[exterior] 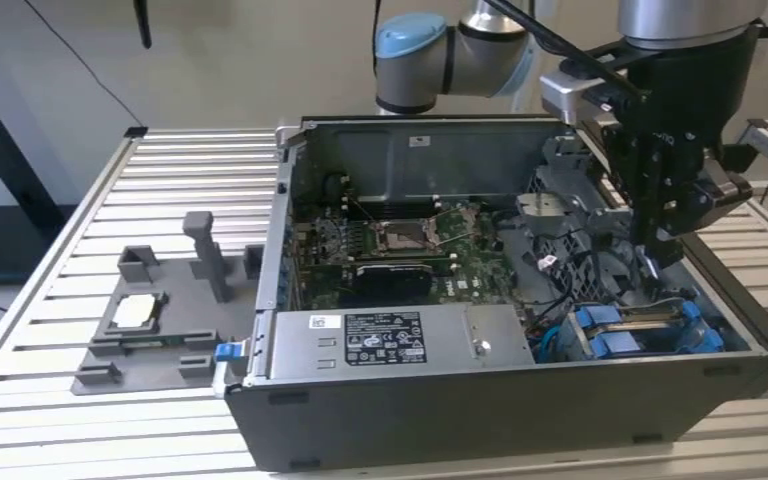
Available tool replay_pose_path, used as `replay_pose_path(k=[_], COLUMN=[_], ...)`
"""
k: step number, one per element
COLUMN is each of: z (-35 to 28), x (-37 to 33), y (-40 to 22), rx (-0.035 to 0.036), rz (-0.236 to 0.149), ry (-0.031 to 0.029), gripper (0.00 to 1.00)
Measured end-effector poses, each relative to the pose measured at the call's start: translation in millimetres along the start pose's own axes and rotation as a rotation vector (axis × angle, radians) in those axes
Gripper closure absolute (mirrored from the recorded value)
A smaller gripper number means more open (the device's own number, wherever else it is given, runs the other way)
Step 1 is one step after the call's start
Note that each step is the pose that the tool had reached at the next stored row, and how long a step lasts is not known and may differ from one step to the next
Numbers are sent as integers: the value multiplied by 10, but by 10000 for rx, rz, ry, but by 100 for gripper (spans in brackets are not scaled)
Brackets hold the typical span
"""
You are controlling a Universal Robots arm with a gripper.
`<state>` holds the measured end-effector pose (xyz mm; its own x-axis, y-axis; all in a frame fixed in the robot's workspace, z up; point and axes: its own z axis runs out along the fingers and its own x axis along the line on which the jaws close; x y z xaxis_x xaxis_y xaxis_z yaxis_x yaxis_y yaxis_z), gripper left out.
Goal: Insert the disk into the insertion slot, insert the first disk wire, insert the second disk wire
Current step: 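Insert the first disk wire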
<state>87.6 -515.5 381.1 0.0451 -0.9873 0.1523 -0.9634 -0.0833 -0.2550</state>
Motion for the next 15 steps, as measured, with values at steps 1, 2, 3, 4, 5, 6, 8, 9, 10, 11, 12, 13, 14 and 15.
replay_pose_path(k=[1,2,3,4,5,6,8,9,10,11,12,13,14,15], z=[-12,-25,-31,-30,-30,-30,-26,-25,-23,-19,-13,-8,0,8], x=[5,11,15,17,21,28,51,61,65,64,63,63,62,61], y=[-2,-6,-7,-7,-7,-7,-5,-3,-3,-2,-1,0,2,4], rx=[1,2,1,2,2,2,3,3,3,4,8,14,22,31], rz=[-5,-11,-18,-23,-27,-30,-34,-34,-35,-39,-49,-65,-84,-104], ry=[3,8,19,21,26,29,28,28,27,25,23,21,14,9], gripper=[72,72,72,72,72,72,72,72,72,72,72,72,72,72])
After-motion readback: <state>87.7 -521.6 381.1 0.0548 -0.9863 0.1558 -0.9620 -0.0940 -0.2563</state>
